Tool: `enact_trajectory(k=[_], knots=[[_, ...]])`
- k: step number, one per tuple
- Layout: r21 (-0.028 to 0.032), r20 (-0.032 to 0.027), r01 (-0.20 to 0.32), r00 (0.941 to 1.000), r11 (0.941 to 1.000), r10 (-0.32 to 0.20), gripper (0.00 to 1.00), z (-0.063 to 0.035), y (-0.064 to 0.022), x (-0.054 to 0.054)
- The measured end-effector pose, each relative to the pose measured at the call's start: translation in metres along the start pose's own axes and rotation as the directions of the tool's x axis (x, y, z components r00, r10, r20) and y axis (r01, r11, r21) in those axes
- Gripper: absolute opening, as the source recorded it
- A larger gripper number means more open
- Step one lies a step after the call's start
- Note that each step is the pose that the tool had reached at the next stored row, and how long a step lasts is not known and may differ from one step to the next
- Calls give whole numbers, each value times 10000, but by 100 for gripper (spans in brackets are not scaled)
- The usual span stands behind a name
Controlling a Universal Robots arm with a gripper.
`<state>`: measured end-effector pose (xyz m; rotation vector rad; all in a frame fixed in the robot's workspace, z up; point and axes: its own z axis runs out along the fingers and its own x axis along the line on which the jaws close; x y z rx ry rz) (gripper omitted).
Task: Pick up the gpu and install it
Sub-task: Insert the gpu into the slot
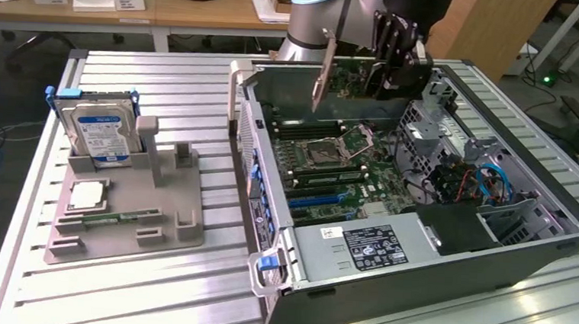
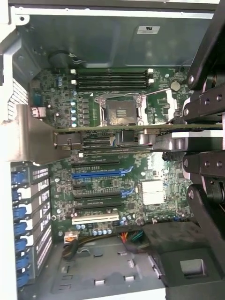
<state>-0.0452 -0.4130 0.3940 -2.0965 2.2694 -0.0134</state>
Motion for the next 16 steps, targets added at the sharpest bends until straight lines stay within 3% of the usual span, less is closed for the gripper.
enact_trajectory(k=[3,10,16], knots=[[16,56,-3,10000,10000,3,29,35,2,1],[219,81,5,10000,9998,-7,29,94,5,3],[343,92,9,10000,9994,-12,29,137,7,6]])
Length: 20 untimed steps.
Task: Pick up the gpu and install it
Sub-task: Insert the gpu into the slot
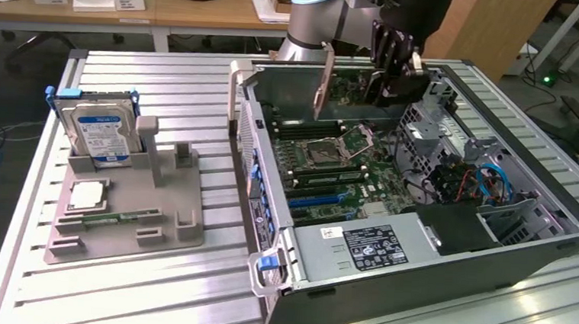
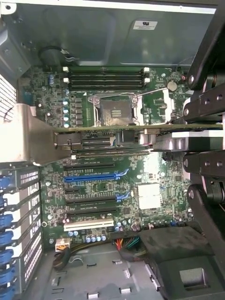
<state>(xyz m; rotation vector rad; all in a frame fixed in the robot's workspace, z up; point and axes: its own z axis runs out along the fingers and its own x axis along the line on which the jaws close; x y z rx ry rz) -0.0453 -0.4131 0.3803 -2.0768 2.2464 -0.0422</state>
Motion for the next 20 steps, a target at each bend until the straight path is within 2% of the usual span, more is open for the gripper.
enact_trajectory(k=[6,9,11,12,13,16,20], knots=[[206,19,20,10000,9998,-20,29,16,17,7],[223,18,21,10000,9997,-21,29,24,16,23],[221,-7,15,10000,9998,-15,29,34,18,27],[204,-9,15,10000,9998,-15,29,43,17,29],[163,-12,13,10000,9999,-13,29,51,17,34],[2,-25,3,10000,10000,-3,29,66,16,67],[-117,-34,-4,10000,9999,4,29,81,13,125]])
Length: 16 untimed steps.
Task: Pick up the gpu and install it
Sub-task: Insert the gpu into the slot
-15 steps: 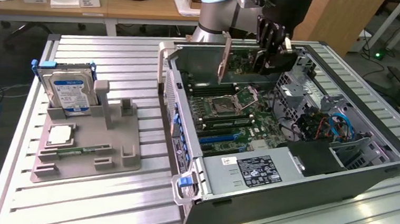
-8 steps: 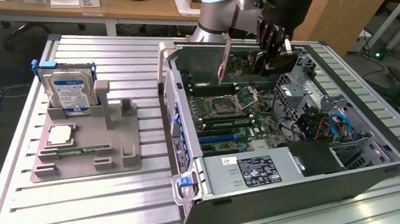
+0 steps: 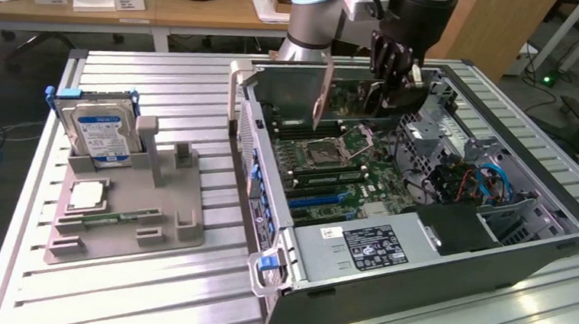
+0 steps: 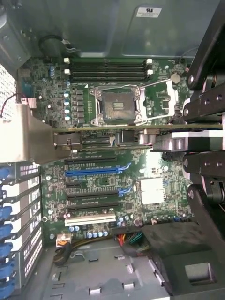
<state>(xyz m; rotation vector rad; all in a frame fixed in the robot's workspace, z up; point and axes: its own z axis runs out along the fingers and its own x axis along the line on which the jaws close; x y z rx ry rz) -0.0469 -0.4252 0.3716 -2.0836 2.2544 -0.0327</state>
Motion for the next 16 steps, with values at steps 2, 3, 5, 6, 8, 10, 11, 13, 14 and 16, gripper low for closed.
enact_trajectory(k=[2,3,5,6,8,10,11,13,14,16], knots=[[-49,-4,-4,10000,10000,4,29,6,-2,25],[-68,-5,-4,10000,10000,4,29,12,-3,32],[-83,-7,-6,10000,10000,6,29,35,-1,42],[-89,-6,-7,10000,10000,7,29,50,0,43],[-94,-8,-6,10000,10000,6,29,71,1,44],[-96,-6,-6,10000,10000,6,29,89,2,45],[-103,-6,-6,10000,9999,6,29,105,3,45],[-110,-4,-4,10000,9999,4,29,130,3,56],[-115,-5,-6,10000,9999,6,29,140,4,60],[-119,-5,-8,10000,9999,8,29,173,6,64]])
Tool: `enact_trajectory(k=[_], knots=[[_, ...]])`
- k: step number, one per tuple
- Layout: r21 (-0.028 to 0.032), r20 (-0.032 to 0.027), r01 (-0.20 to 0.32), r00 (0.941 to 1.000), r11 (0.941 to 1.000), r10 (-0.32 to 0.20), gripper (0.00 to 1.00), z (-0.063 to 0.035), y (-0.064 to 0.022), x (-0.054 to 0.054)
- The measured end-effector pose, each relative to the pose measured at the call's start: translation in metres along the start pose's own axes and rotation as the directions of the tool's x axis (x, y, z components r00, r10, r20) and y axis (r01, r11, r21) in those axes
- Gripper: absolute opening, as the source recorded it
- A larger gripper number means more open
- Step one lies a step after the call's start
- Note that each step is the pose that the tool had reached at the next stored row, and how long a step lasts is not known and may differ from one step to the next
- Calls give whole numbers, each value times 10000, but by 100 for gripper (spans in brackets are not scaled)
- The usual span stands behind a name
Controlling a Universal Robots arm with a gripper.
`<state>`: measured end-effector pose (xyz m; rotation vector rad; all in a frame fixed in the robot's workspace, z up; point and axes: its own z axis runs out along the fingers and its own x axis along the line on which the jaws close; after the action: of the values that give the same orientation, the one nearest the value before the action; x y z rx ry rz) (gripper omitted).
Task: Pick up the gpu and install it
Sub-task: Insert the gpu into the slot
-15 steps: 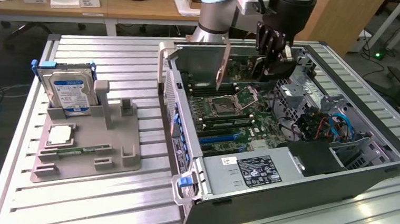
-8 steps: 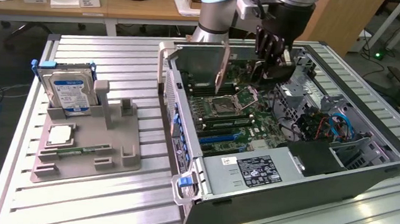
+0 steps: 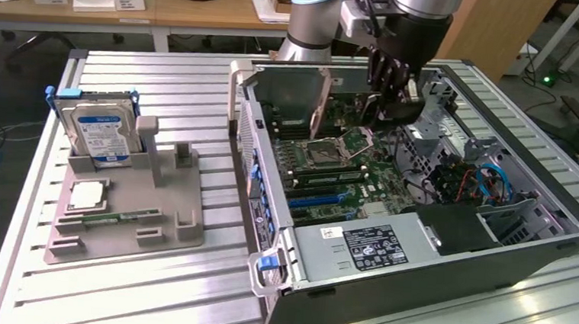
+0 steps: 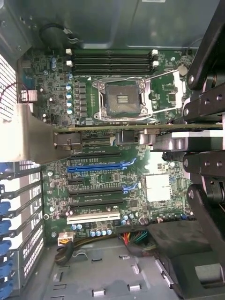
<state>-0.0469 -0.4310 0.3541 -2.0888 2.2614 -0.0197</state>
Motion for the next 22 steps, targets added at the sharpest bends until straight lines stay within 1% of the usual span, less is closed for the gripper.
enact_trajectory(k=[5,9,12,15,19,22], knots=[[-1,-2,2,10000,10000,-2,29,56,2,6],[-2,-4,1,10000,10000,-1,29,104,19,9],[-3,-4,2,10000,10000,-2,29,146,42,12],[-2,-5,-10,10000,10000,10,29,199,90,11],[-4,-6,-8,10000,10000,8,29,265,95,14],[-4,-5,-2,10000,10000,2,29,292,97,15]])
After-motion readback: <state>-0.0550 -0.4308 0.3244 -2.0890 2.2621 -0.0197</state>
